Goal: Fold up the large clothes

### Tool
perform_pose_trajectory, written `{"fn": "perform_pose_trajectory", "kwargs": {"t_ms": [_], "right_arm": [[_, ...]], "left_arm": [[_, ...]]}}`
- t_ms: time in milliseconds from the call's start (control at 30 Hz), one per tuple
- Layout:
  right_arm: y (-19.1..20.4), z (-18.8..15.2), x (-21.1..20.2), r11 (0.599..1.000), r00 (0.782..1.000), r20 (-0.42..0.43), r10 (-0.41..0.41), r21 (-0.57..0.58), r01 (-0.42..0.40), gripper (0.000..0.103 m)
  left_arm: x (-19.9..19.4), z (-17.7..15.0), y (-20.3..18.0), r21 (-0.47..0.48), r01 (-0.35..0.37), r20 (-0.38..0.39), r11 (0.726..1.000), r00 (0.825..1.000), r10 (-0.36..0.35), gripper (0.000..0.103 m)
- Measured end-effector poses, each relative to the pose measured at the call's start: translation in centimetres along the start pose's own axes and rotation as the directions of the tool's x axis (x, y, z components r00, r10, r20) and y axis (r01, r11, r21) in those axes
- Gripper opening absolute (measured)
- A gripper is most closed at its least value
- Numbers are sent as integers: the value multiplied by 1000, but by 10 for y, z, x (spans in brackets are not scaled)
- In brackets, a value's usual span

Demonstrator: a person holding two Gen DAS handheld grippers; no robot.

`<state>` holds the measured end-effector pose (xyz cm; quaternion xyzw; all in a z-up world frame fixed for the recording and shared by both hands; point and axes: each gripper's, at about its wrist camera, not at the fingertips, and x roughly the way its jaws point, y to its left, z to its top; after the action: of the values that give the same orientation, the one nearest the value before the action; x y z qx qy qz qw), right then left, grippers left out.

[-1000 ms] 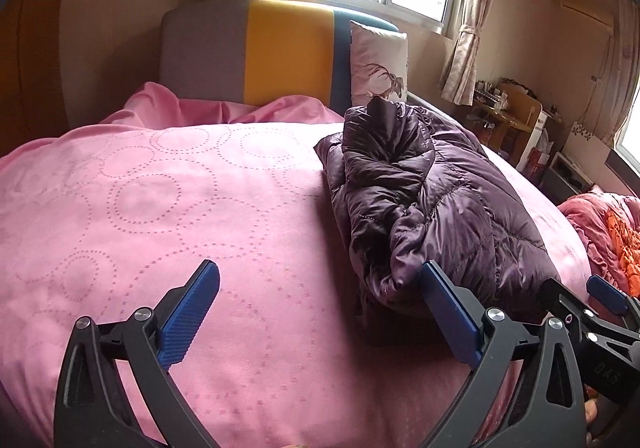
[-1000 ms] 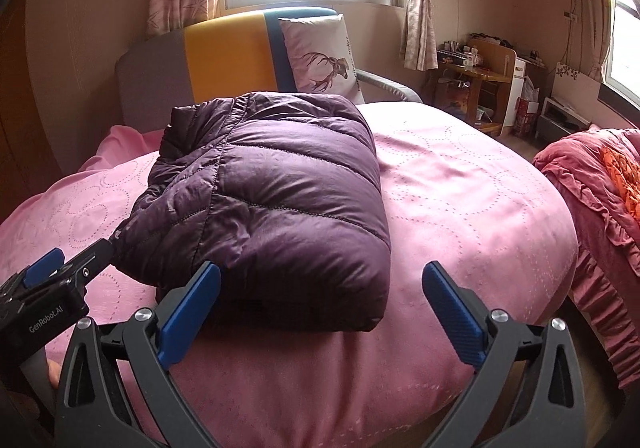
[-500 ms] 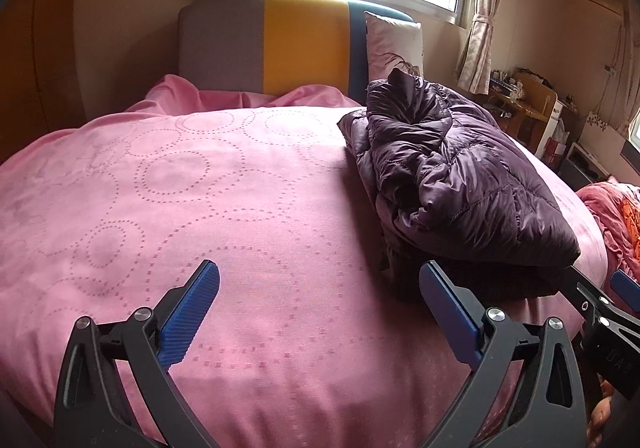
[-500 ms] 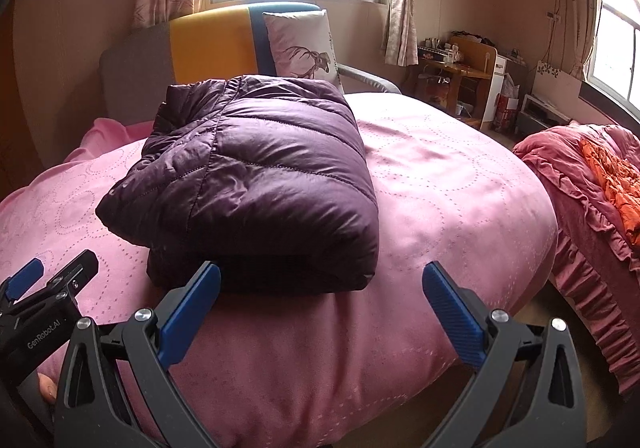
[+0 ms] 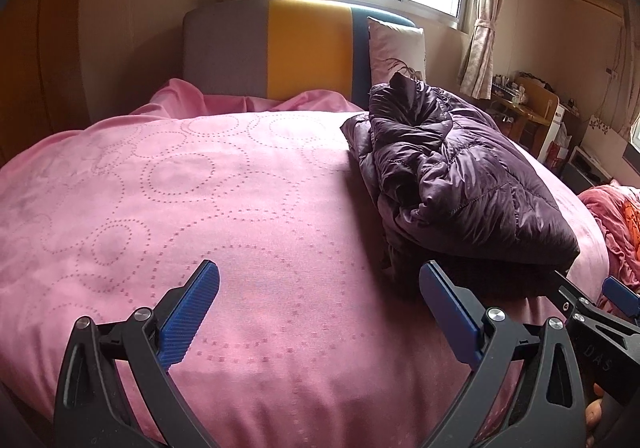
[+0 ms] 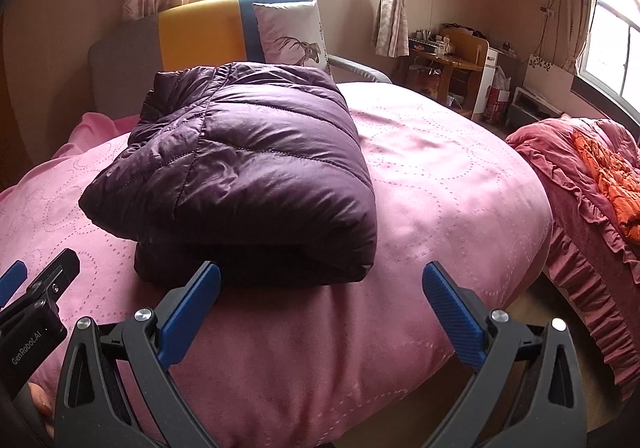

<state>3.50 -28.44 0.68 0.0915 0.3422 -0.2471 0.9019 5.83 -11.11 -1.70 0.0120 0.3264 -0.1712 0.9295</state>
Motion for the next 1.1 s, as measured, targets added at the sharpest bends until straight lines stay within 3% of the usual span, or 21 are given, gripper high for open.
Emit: {"fn": "perform_pose_trajectory", "kwargs": {"t_ms": [700, 1100], "right_arm": [[-2, 0, -3, 999, 999, 27, 31, 6, -31, 101], [-7, 5, -19, 1000, 996, 89, 12, 10, -13, 101]], "left_arm": [[-3, -3, -9, 19, -17, -9, 1000, 1000, 17, 99], [-12, 2, -8, 5, -6, 7, 1000, 1000, 6, 99]]}}
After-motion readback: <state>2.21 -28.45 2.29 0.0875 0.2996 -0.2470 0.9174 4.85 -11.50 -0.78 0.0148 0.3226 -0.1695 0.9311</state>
